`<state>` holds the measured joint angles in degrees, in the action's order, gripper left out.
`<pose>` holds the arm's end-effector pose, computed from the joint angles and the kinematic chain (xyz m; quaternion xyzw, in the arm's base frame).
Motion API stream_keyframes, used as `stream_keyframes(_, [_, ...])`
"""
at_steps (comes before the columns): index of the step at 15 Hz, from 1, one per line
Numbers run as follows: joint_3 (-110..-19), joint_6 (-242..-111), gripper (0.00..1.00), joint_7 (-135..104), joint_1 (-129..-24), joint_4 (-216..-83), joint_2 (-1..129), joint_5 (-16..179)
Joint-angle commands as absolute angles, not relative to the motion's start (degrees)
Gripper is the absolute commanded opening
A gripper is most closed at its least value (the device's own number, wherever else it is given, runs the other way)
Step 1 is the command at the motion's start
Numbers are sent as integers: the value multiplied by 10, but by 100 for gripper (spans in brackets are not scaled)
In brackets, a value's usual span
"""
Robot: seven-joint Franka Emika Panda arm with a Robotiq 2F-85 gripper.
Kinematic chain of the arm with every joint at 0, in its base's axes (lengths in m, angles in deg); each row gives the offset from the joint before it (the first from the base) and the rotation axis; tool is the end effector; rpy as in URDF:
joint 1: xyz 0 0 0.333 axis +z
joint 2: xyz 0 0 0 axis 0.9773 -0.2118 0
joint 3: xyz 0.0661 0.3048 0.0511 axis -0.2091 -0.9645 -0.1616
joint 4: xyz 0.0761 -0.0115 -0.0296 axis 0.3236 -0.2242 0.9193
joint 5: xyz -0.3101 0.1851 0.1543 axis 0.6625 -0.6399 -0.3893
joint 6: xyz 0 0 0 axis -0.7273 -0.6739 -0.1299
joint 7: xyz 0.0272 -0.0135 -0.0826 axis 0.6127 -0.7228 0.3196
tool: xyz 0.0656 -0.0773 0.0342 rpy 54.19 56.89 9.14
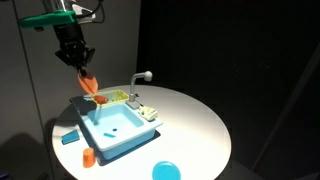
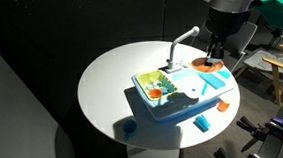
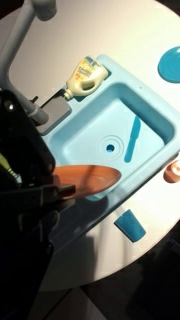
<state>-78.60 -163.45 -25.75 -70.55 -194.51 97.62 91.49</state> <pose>0.4335 0.1246 0.4307 0.9599 0.2516 0.0182 0.1225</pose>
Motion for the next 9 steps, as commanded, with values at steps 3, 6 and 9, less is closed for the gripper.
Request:
stream_keyframes(3, [-786, -1646, 1, -188, -724, -1965, 985, 986])
stream_keyframes(6, [-783, -1649, 1, -158, -739, -1966, 975, 1030])
stream_keyframes(9, [-779, -1650, 1, -131, -754, -1970, 968, 1066])
